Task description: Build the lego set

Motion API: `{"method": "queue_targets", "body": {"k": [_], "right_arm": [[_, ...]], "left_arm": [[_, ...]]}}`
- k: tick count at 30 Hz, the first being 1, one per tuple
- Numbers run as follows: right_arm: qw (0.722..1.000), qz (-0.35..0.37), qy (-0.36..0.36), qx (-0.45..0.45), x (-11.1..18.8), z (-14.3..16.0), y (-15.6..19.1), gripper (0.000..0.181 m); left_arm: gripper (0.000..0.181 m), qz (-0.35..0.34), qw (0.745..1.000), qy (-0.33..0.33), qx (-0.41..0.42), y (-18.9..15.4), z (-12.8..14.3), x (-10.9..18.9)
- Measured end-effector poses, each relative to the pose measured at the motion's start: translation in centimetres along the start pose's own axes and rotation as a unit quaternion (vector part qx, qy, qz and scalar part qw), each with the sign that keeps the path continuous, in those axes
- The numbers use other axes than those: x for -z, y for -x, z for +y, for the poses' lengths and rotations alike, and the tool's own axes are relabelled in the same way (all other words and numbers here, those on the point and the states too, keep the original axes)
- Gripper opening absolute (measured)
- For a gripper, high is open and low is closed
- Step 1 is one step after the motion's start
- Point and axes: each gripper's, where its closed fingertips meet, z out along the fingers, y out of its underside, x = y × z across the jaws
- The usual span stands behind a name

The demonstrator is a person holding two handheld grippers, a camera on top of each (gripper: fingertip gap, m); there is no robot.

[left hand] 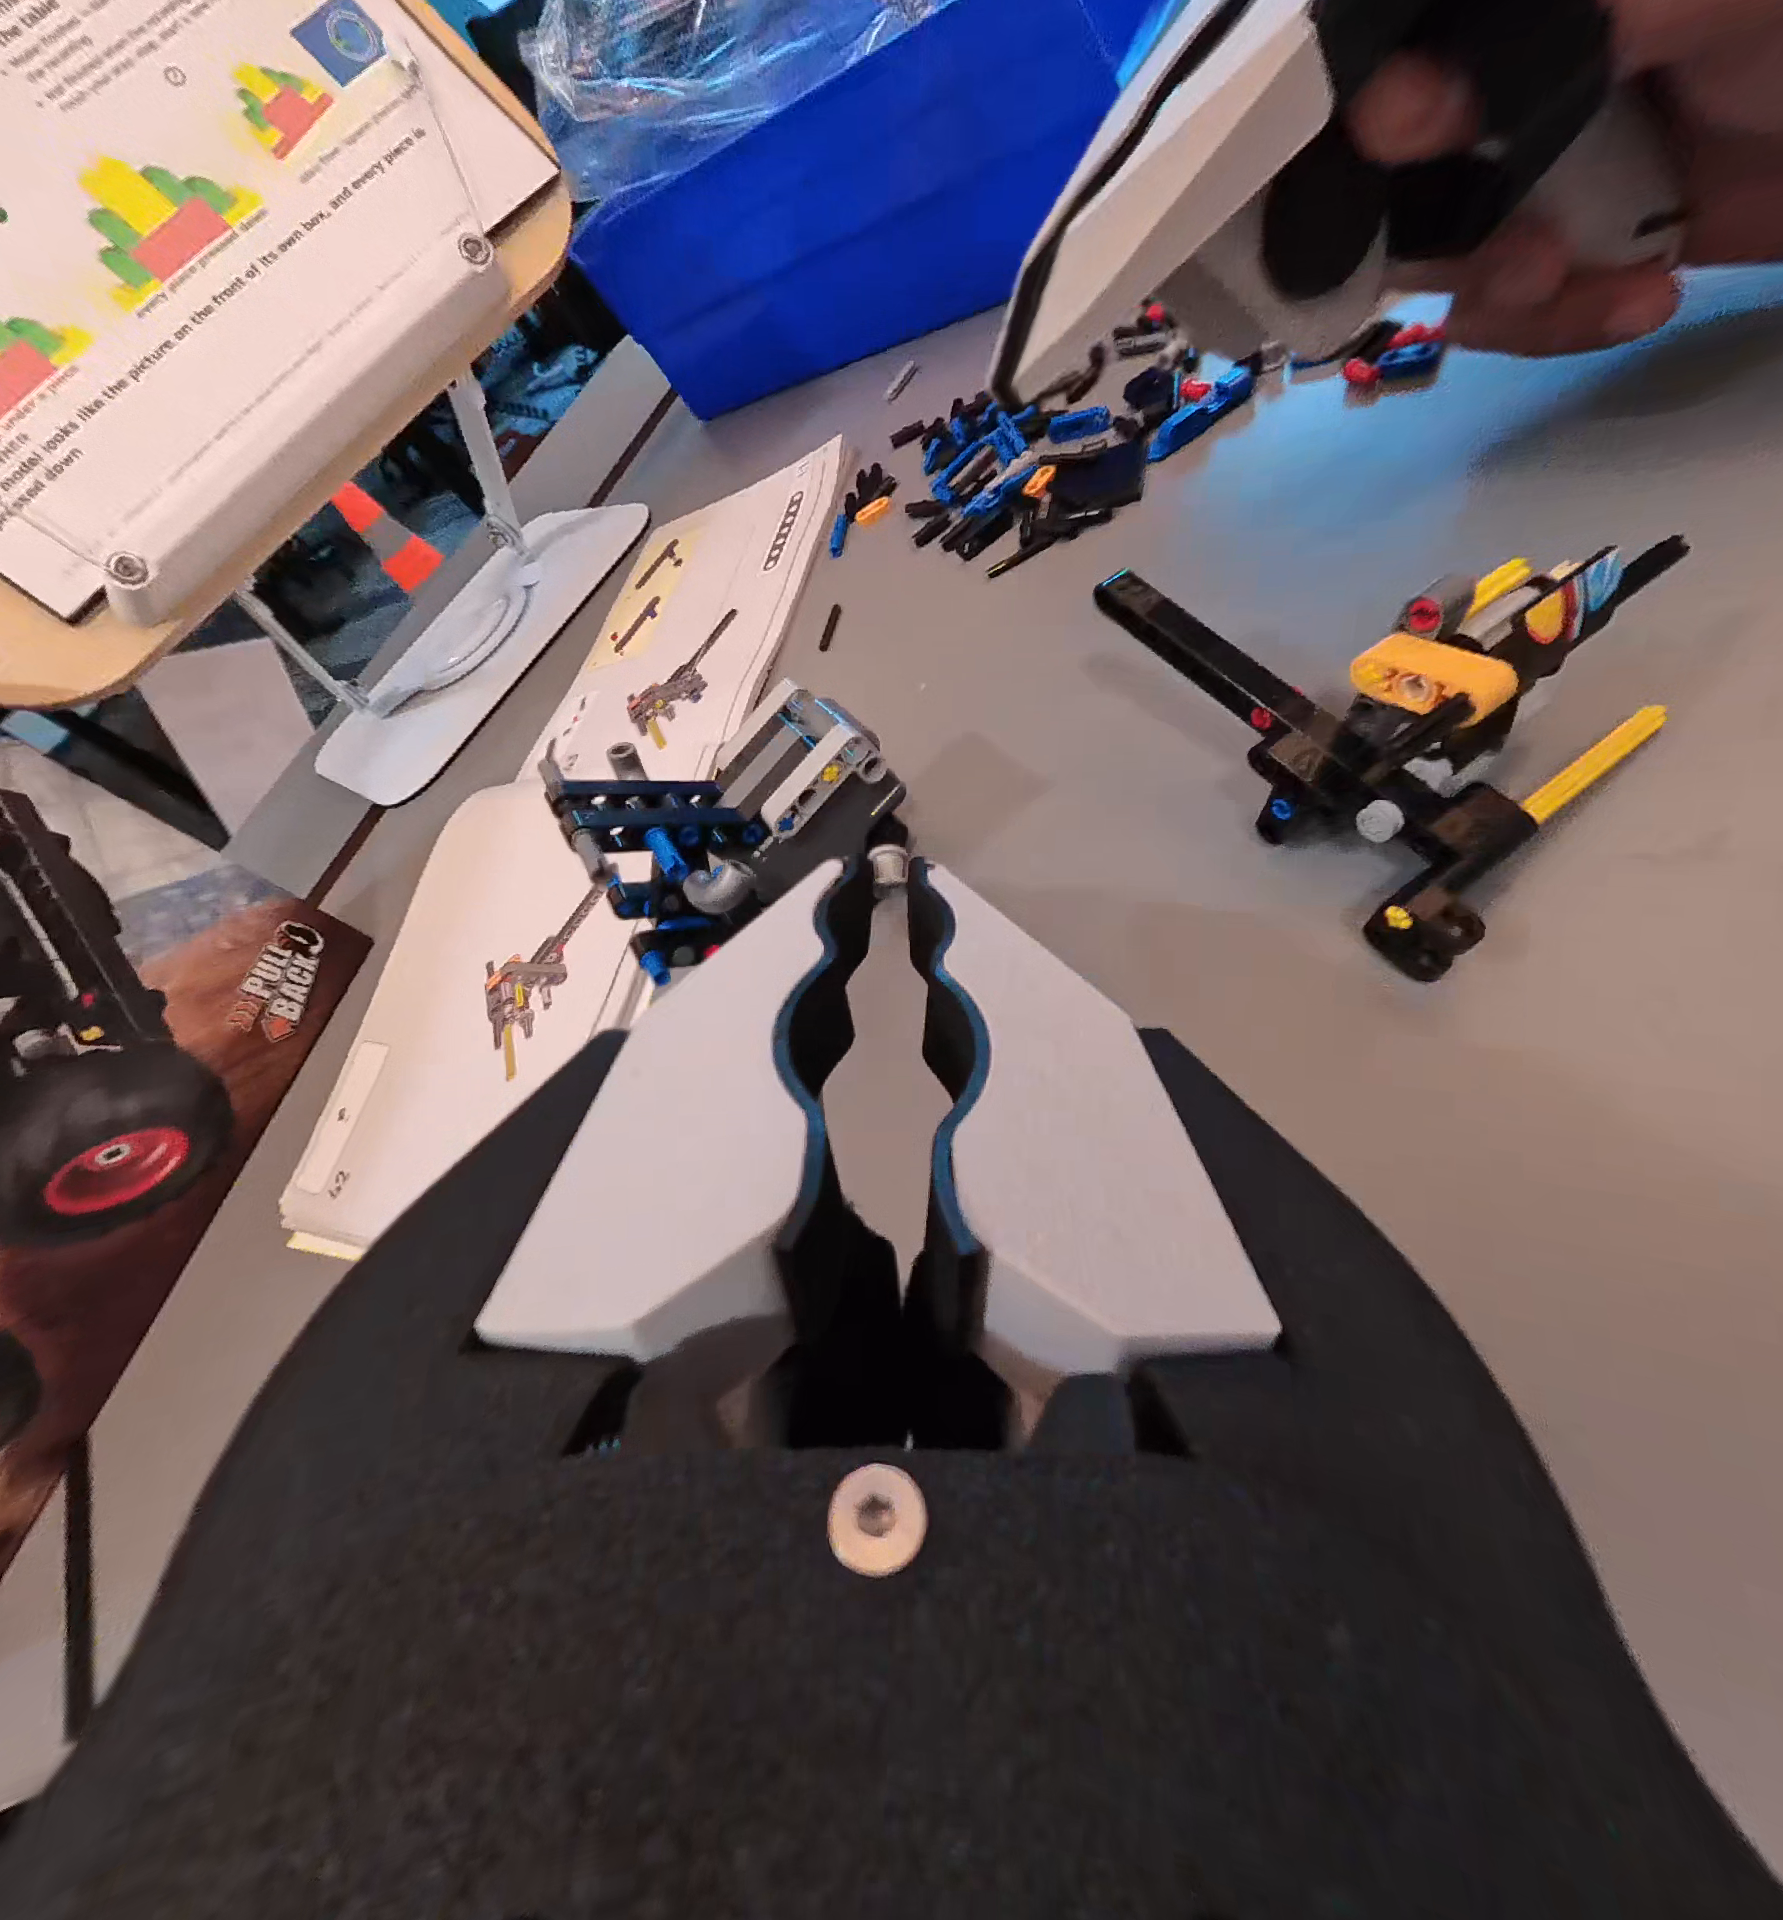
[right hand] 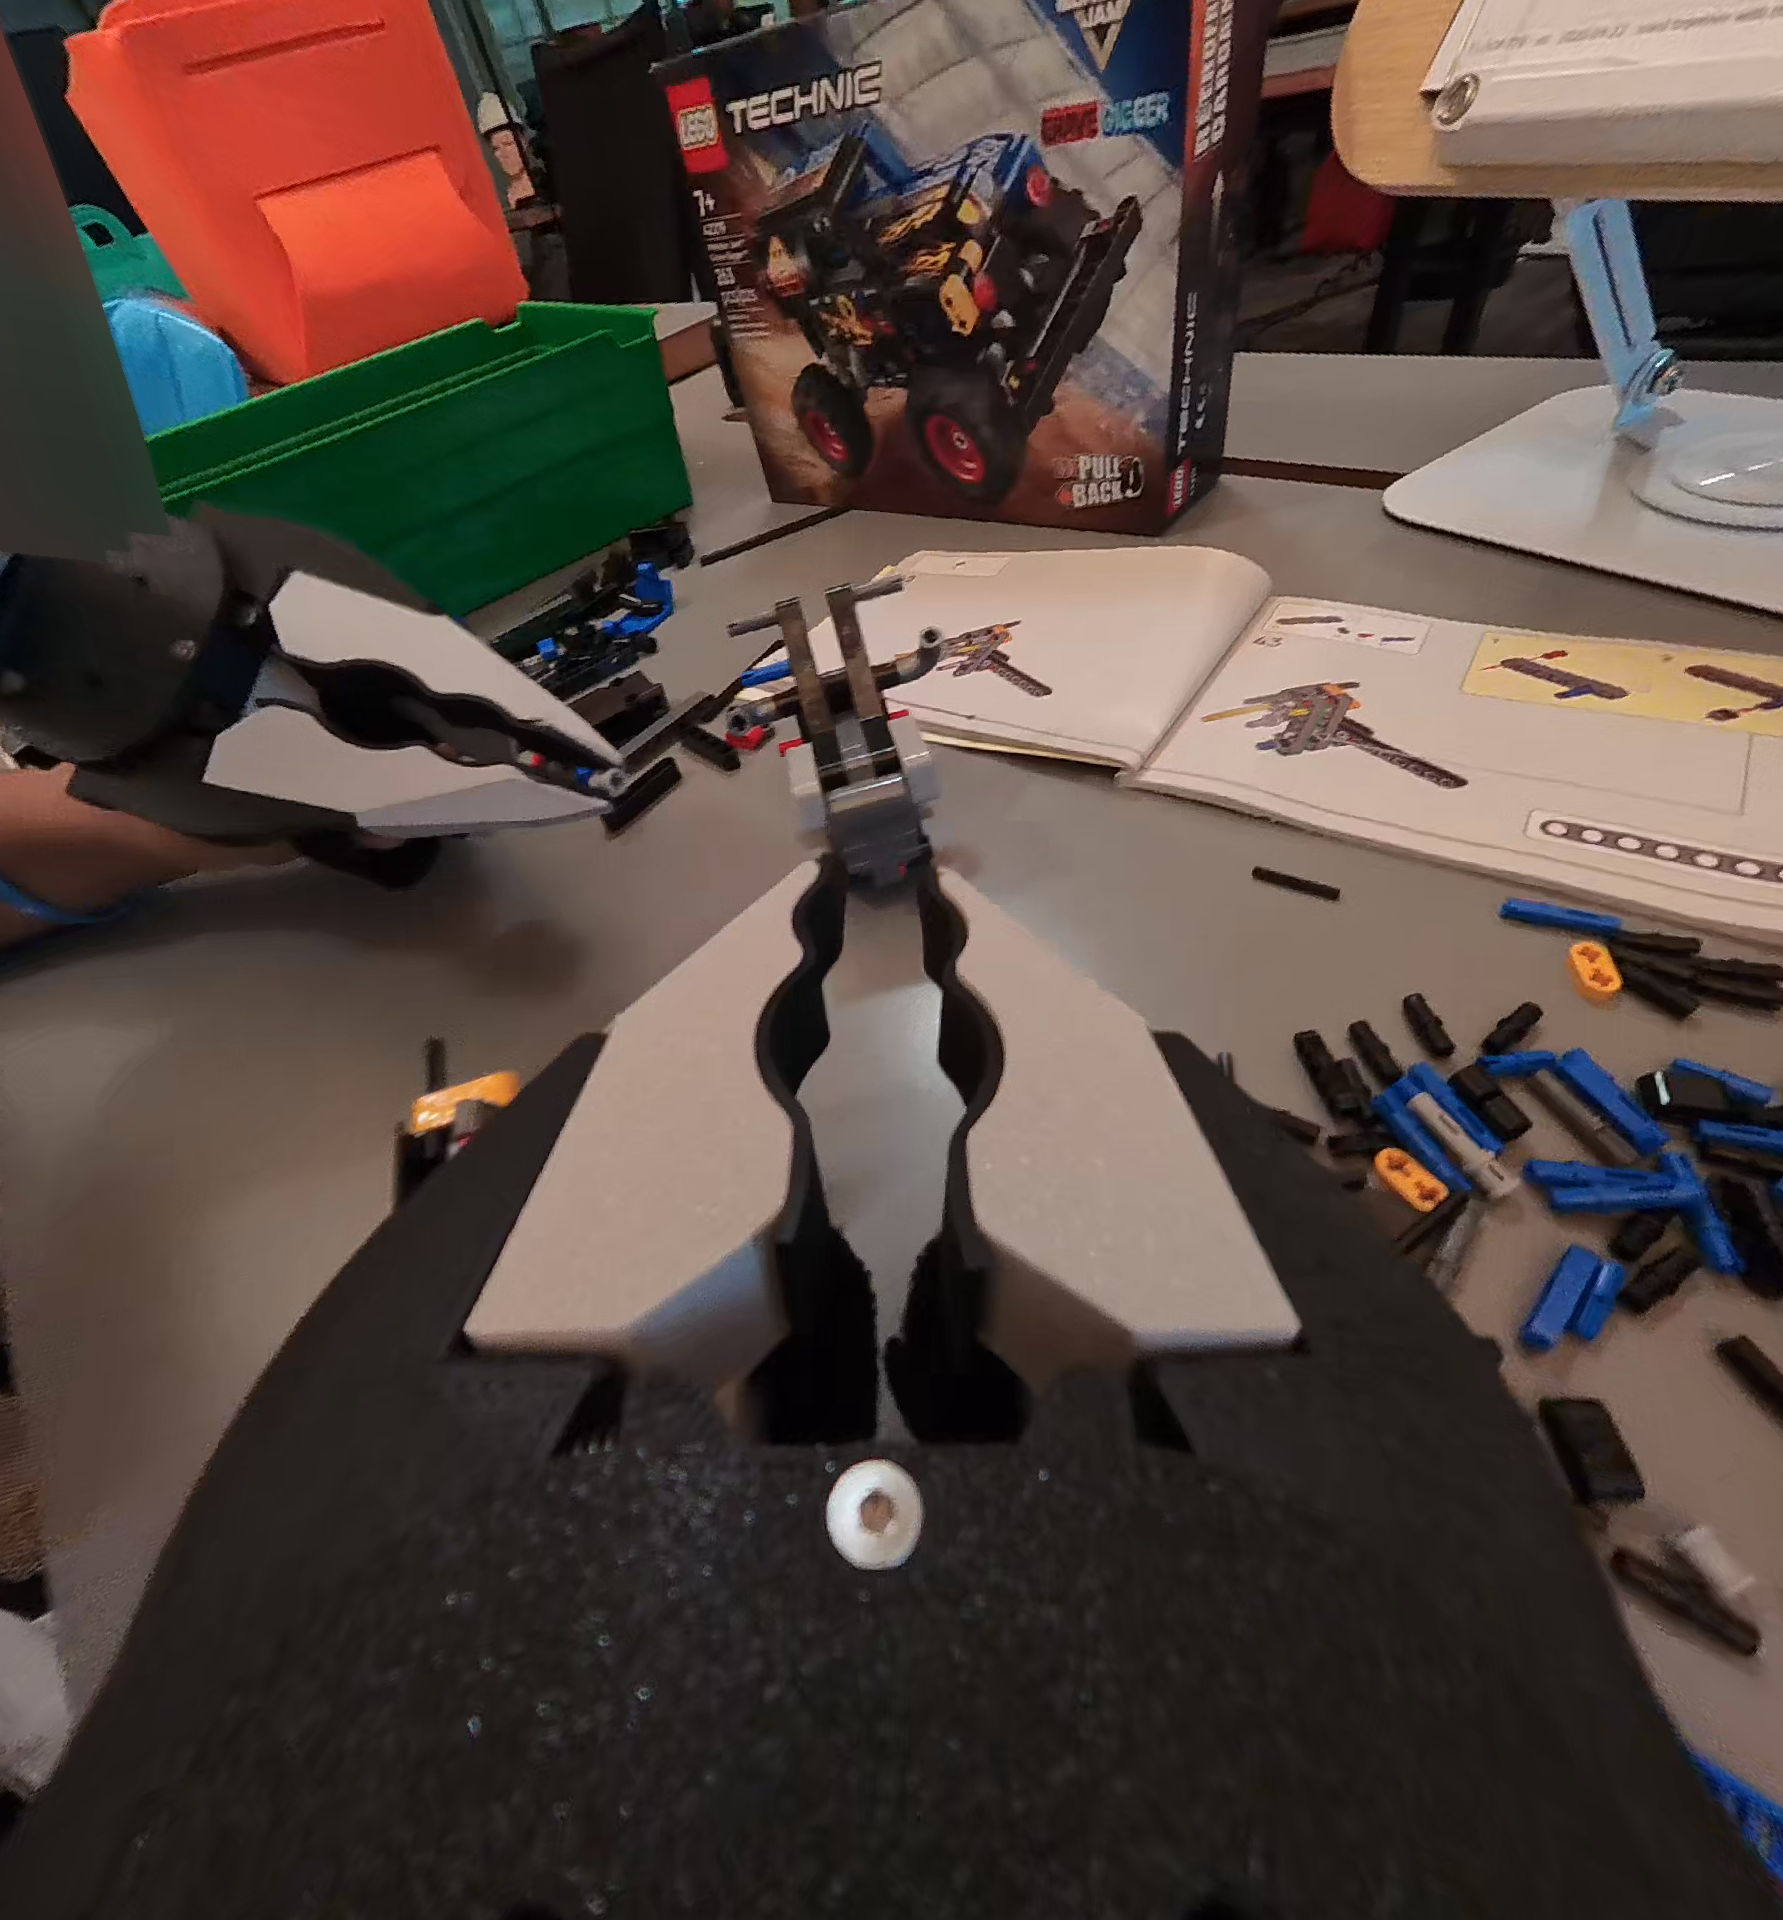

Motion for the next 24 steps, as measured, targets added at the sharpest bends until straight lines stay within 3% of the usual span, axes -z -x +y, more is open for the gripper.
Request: {"method": "queue_targets", "body": {"k": [15,24], "right_arm": [[1.000,0.007,0.005,-0.007,-1.6,0.2,-1.5,0.013],[1.000,0.010,0.006,-0.006,-1.6,0.2,-1.7,0.013]], "left_arm": [[0.005,0.035,0.993,-0.067,0.094,1.2,-1.0,1.3],[0.005,0.026,0.994,-0.070,0.082,1.1,-1.3,1.4]]}}
